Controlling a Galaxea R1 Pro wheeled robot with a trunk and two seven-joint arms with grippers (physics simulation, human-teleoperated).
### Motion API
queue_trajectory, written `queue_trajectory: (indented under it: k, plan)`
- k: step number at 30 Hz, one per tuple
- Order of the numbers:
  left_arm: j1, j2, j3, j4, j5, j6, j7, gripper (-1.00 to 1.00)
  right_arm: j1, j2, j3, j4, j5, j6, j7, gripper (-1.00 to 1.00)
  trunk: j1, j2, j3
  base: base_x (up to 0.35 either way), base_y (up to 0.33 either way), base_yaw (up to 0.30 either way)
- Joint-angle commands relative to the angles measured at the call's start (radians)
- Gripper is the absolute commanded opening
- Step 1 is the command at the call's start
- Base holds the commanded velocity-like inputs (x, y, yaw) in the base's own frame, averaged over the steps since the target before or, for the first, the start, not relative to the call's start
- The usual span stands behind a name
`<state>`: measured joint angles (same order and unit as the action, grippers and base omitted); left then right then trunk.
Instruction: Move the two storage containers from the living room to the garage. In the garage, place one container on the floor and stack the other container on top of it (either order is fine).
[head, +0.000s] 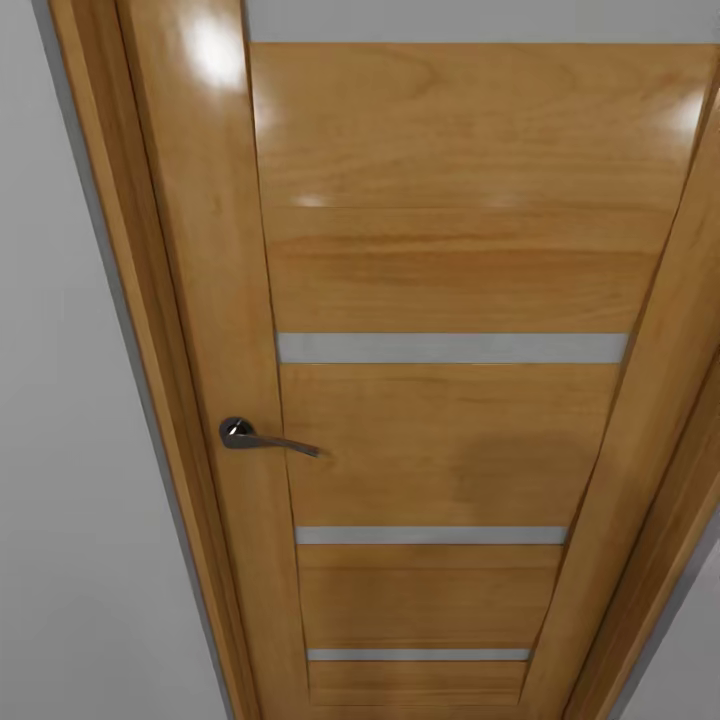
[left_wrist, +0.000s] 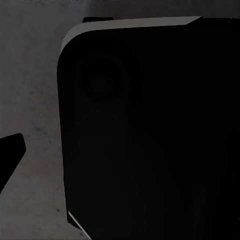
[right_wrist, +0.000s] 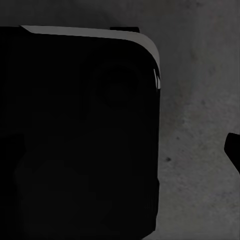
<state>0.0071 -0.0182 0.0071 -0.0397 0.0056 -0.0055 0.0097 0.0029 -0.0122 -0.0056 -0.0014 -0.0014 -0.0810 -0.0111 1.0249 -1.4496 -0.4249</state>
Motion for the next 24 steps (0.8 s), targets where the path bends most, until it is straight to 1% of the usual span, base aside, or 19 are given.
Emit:
queue_trajectory:
  k: [1, 24]
  plan:
    - [0.001, 0.000, 0.001, -0.002, 0.001, -0.001, 0.001, 1.00, 0.000, 0.000, 0.000, 0.000, 0.000, -0.003, -0.001, 1.00, 0.000, 0.000, -0.001, 0.000, 0.000, -0.002]
    - [0.001, 0.002, 0.001, -0.002, 0.001, -0.001, 0.001, 1.00, 0.000, 0.000, -0.001, 0.000, 0.000, -0.003, -0.001, 1.00, 0.000, 0.000, -0.006, 0.000, 0.000, 0.000]
